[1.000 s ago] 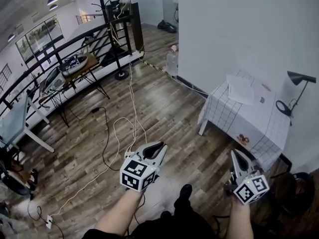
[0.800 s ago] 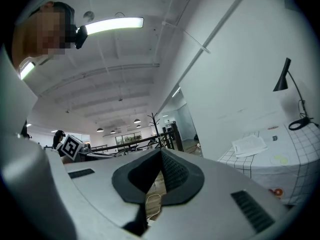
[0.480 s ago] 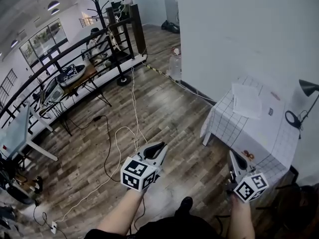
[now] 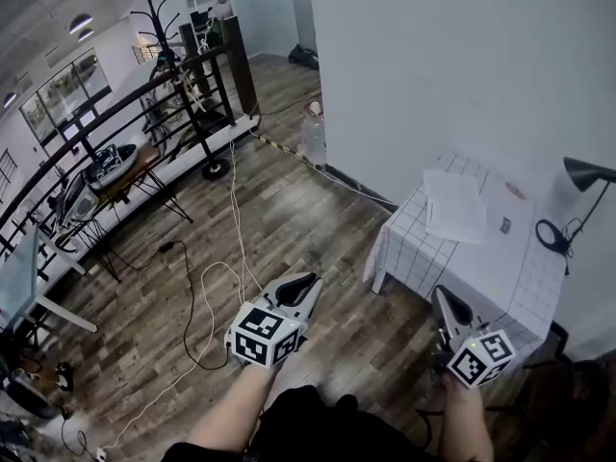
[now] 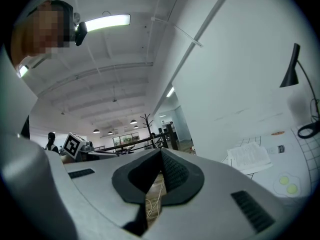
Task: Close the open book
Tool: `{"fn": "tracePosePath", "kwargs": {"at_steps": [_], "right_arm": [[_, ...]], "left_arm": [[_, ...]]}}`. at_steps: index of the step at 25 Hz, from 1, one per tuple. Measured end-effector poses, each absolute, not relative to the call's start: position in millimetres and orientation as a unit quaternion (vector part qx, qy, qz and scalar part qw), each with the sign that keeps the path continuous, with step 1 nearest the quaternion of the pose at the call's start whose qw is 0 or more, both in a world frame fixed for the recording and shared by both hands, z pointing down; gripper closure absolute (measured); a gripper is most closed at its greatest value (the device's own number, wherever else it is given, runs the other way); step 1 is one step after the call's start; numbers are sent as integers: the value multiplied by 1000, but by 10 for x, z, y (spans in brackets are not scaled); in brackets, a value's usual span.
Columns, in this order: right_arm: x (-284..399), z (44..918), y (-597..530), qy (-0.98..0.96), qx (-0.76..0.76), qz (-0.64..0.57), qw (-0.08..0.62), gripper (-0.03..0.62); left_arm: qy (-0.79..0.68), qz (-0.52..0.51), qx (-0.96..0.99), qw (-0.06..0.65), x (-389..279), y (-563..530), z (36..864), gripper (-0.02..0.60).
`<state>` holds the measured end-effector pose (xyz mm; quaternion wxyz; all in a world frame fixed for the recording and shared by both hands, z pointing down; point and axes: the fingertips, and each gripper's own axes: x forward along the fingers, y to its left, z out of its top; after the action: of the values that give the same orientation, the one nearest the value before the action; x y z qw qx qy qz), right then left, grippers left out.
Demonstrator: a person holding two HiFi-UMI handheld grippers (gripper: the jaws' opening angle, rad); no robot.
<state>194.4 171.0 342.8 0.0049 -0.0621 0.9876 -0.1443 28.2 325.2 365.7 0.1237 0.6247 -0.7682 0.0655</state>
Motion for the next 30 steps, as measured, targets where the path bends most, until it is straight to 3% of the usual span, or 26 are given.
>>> {"fn": "tracePosePath", "kwargs": {"at_steps": [9, 23, 30], "right_arm": [[1604, 3546, 1156, 984, -108, -143, -4, 599], [-69, 3724, -126, 958, -238, -162, -19, 599], [-297, 3861, -471, 936, -301, -180, -32, 599]], "left_arm": [[-735, 53, 664, 125, -230, 2465, 3801, 534], [-618, 65, 776, 107, -1987, 499, 3828, 534], [-558, 73, 822, 83, -2230, -153, 3809, 548]]}}
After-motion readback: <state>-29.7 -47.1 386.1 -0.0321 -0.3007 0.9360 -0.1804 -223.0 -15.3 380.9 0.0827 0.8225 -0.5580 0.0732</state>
